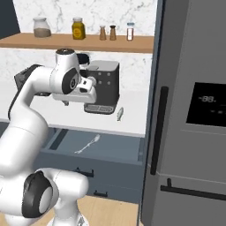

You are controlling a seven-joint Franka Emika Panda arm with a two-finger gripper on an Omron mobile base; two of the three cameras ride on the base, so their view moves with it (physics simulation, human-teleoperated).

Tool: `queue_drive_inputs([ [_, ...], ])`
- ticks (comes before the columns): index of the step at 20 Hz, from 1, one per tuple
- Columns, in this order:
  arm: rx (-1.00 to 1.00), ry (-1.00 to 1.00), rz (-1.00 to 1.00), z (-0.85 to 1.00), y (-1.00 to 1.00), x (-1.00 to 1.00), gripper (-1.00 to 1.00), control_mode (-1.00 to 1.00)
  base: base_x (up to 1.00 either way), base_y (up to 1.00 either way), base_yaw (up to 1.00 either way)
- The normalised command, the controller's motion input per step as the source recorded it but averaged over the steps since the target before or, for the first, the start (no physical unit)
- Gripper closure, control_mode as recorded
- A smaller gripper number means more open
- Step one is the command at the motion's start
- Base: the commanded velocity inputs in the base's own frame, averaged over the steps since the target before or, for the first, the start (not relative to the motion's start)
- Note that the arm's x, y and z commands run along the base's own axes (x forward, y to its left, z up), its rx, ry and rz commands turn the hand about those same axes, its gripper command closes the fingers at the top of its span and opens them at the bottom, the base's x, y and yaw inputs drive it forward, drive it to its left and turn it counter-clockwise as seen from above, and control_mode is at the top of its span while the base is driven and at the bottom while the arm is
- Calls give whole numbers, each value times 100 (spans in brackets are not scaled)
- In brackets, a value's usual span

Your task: Pick the tongs from the drawer and place it on the counter.

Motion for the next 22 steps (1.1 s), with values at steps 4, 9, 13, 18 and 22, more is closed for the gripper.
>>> queue_drive_inputs([
  [4, 0, 0, 0, 0, 0, 0, -100, 100, 0, 45, 0],
  [9, 0, 0, 0, 0, 0, 0, -100, 100, 0, 12, 0],
  [13, 0, 0, 0, 0, 0, 0, -100, 100, 0, 0, 0],
  [18, 0, 0, 0, -25, 7, 7, -100, -100, 0, 0, 0],
  [22, 0, 15, 0, -90, 40, 70, -100, -100, 0, 0, 0],
])
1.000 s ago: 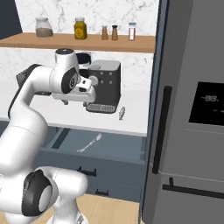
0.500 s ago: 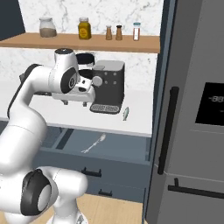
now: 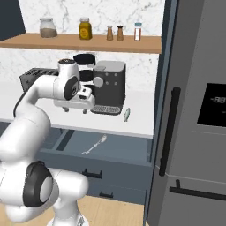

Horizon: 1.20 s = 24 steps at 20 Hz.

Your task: Pick the tongs from the drawer and place it on the counter.

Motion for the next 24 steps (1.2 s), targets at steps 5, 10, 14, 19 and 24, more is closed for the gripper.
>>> queue_drive_inputs([
  [5, 0, 28, 0, -100, 3, 26, -100, -100, 0, 0, 0],
  [10, 0, 16, 0, -100, 0, 3, -100, -100, 0, 0, 0],
  [14, 0, 1, 0, -98, 0, -1, -100, -100, 0, 0, 0],
  [19, 0, -12, 0, -83, 0, 4, -100, -100, 0, 0, 0],
  [24, 0, -12, 0, -76, 0, 5, -100, -100, 0, 0, 0],
])
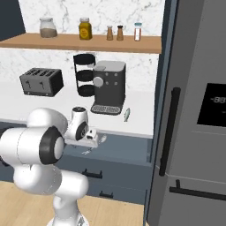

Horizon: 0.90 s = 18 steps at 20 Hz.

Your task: Pick the tongs from the drawer and place it on the counter.

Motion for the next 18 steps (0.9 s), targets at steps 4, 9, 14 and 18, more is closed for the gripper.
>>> queue_drive_inputs([
  [4, 1, -3, 0, -44, 0, 6, -100, -100, 0, 0, 0],
  [9, 1, -2, 0, -7, 0, 23, -100, -100, 0, 0, 0],
  [14, 1, -2, 0, -4, 0, 24, -100, -100, 0, 0, 0],
  [18, 0, 2, 0, -50, 0, -30, -100, -100, 0, 0, 0],
])
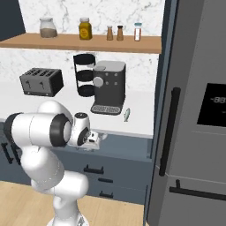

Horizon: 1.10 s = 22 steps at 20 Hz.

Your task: Pick the tongs from the drawer and place it on the counter.

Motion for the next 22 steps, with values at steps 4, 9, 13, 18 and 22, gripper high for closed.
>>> queue_drive_inputs([
  [4, 0, 0, 0, -74, -7, -98, -100, -100, 0, 0, 0],
  [9, 0, 0, 0, -73, -20, -100, -100, -100, 0, 0, 0],
  [13, 0, 0, 0, -75, -12, -100, -100, -100, 0, 0, 0],
  [18, 0, 14, 0, -69, -6, -100, -100, -100, 0, 0, 0],
  [22, 0, 24, 0, -60, -7, -100, -100, -100, 0, 0, 0],
])
